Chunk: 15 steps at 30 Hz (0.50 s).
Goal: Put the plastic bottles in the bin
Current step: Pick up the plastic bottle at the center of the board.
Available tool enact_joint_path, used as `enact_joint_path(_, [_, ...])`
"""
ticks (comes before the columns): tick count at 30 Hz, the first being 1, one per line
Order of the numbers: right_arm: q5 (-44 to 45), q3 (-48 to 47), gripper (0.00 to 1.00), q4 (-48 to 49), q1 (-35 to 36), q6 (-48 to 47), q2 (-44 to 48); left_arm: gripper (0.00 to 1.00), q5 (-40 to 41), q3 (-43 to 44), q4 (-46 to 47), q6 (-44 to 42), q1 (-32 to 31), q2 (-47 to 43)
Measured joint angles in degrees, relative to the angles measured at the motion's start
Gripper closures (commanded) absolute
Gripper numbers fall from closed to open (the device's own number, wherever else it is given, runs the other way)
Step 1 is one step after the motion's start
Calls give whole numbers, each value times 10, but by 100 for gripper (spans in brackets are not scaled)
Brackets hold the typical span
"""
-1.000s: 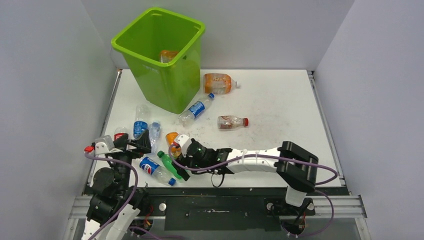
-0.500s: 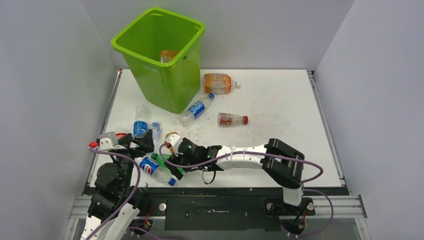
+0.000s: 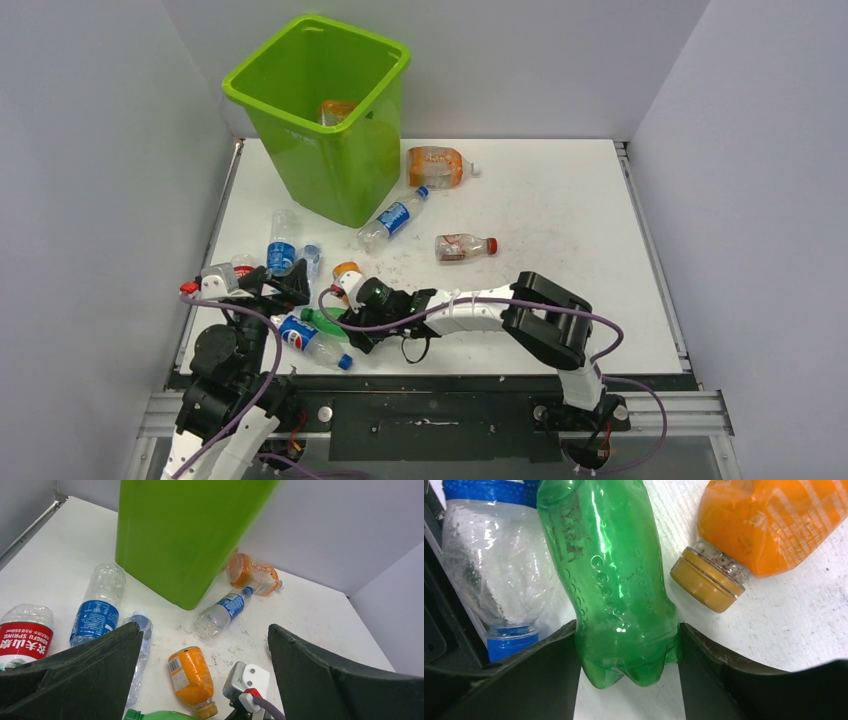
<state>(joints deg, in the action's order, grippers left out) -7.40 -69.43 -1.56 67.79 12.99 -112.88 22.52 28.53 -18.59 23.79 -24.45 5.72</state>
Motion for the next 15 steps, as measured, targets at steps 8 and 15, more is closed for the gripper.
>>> enact_joint_path(8, [-8,60,56,17,1,-2,55,4,-1,0,0,0,0,3])
enact_joint_path(15, [49,175,58,22,0,28,253,4,-1,0,2,2,0,4])
